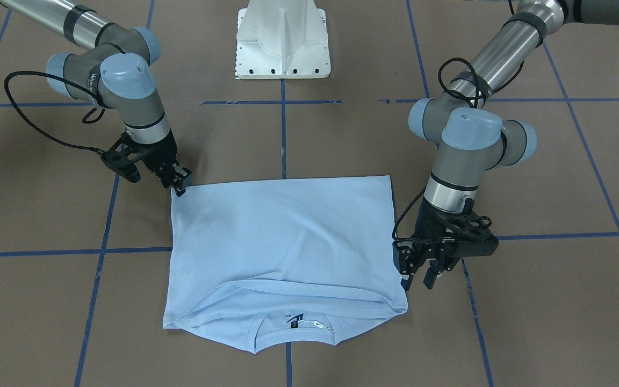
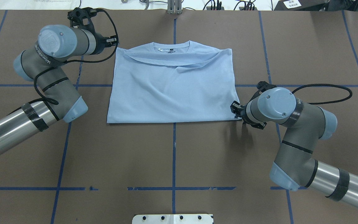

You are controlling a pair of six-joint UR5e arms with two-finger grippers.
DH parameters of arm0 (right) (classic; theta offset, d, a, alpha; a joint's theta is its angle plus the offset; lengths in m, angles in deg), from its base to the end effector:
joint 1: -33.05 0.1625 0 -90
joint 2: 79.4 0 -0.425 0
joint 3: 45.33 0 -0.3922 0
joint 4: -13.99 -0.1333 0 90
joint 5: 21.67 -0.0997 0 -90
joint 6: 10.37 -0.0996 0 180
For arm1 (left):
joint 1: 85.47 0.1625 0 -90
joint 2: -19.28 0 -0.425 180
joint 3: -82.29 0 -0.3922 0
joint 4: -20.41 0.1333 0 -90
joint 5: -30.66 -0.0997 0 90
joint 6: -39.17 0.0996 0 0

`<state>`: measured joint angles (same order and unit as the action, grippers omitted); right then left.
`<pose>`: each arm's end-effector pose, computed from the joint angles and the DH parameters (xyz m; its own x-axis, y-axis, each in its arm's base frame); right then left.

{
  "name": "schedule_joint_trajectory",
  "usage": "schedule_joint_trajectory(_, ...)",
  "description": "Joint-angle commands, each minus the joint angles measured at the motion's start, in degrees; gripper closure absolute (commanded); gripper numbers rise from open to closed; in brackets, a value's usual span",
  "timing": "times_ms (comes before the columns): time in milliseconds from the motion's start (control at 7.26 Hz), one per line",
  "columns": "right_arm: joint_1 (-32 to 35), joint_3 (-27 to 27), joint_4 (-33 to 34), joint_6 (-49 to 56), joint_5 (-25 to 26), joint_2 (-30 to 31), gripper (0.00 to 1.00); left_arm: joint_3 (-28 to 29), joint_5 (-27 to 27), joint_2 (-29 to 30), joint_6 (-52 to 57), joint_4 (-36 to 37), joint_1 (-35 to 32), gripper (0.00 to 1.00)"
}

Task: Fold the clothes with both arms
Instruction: 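Drag the folded shirt with the right gripper toward the robot, rotating it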

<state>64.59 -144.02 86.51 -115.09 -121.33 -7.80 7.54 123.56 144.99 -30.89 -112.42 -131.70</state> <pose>-0.4702 -0.4254 0.3871 0.4817 0.5896 0.6484 -0.5560 0.7775 -0.2939 0.4256 -0.6297 0.3261 0.5276 -0.0584 -0.8475 0.5425 0.7908 0.2833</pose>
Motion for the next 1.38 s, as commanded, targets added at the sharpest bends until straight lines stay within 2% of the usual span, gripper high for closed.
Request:
schedule_joint_trajectory(0, 0.10, -0.45, -0.09, -0.04, -0.09, 0.02, 1.00, 0.04, 0.00, -0.03, 0.01, 0.02, 0.00, 0.46)
schedule_joint_trajectory(275, 0.36, -2.54, -0.09, 0.13, -0.52, 0.72, 1.00, -0.48, 0.09, -0.03, -0.08, 0.11, 0.00, 0.46)
schedule_joint_trajectory(413, 0.37, -7.87, 0.43, 0.13, -0.96, 4.03, 1.00, -1.62, 0.09, -0.12, -0.16, 0.37, -0.09, 0.46)
schedule_joint_trajectory(551, -1.29, -16.62, 0.70, 0.04, -2.01, 10.68, 1.00, -2.50, 0.17, -0.12, -0.25, 0.46, -0.09, 0.46)
schedule_joint_trajectory(689, -4.61, -24.28, 0.61, -1.52, -5.94, 17.44, 1.00, -3.73, 0.26, -0.12, -0.34, 0.55, 0.35, 0.46)
schedule_joint_trajectory(826, -11.60, -29.49, 0.70, -6.24, -6.76, 21.60, 1.00, -7.91, 1.65, -2.47, -0.86, 0.72, 0.61, 0.47)
schedule_joint_trajectory(964, -19.51, -33.89, 0.70, -8.37, -6.77, 25.65, 1.00, -11.18, 10.37, -5.01, -2.26, 2.03, 0.61, 0.47)
schedule_joint_trajectory(1240, -31.40, -38.05, 0.61, -12.67, -6.59, 25.95, 1.00, -16.02, 12.48, -7.13, -7.17, 2.05, 2.27, 0.46)
